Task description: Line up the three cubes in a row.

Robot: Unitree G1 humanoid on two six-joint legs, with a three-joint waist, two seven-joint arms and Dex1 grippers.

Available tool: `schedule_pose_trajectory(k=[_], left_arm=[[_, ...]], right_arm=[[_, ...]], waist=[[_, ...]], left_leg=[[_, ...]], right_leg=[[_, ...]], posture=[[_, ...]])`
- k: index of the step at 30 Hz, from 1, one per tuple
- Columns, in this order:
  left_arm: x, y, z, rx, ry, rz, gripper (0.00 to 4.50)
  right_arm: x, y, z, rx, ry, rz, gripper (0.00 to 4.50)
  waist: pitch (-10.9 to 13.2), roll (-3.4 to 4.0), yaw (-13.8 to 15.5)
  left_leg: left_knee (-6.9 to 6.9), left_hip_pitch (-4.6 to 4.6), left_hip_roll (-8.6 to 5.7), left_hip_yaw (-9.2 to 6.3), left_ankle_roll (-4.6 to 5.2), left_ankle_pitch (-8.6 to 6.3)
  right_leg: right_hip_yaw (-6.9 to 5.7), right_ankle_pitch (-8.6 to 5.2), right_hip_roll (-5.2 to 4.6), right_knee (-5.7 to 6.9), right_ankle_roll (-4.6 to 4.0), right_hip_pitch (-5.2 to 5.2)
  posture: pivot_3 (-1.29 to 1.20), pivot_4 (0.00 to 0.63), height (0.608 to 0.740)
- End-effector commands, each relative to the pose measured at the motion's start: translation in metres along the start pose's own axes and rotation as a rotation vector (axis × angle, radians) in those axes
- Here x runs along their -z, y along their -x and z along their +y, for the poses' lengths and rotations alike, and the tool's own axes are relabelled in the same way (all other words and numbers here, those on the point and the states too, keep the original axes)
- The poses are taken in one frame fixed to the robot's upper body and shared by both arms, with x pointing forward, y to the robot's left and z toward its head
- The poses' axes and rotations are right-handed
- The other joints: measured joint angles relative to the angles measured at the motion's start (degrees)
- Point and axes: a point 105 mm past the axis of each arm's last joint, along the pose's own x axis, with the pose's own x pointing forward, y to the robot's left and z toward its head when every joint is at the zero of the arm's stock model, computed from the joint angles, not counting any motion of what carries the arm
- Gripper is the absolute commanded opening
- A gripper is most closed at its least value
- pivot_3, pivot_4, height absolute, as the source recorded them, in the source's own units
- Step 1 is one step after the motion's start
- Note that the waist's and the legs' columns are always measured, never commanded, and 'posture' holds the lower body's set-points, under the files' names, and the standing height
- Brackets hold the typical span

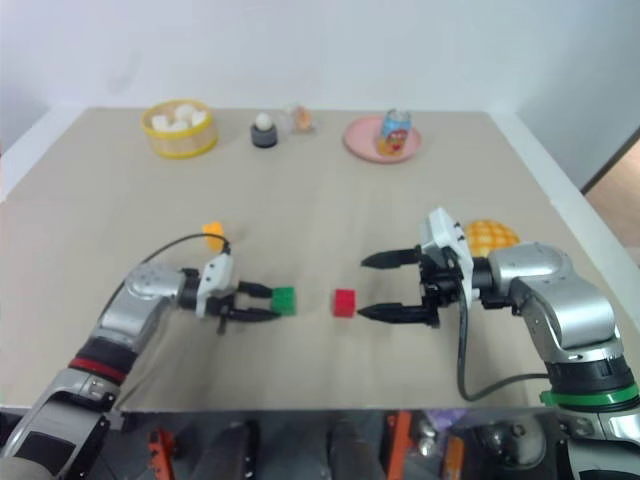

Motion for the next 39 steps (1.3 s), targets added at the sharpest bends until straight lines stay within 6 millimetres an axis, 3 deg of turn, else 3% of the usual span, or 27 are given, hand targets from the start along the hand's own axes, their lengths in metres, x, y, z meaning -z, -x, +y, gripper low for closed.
schedule_pose_trajectory(k=[1,15,39], left_arm=[[-0.007,0.001,0.003,0.003,-0.043,-0.004,1.22],[-0.007,-0.009,0.021,-0.011,-0.039,0.044,1.22],[-0.005,0.002,0.013,0.042,-0.007,0.049,1.22]], right_arm=[[-0.011,0.001,0.001,0.003,0.054,-0.010,4.50],[-0.012,-0.002,-0.002,0.016,0.059,-0.024,4.50],[-0.013,-0.005,-0.008,0.024,0.074,-0.033,4.50]], waist=[[0.0,0.00,0.0],[0.0,0.00,0.0],[0.0,0.00,0.0]], left_leg=[[0.00,-0.01,0.00,0.00,0.00,0.00],[0.10,-0.01,0.00,-0.01,0.00,0.00],[0.09,-0.02,0.00,-0.02,0.00,0.00]], right_leg=[[0.00,0.00,0.00,0.00,0.00,0.00],[0.00,0.02,0.00,0.00,0.05,0.05],[0.00,0.02,0.00,0.01,0.05,0.05]], posture=[[0.00,0.150,0.740],[0.00,0.150,0.740],[0.00,0.150,0.740]])
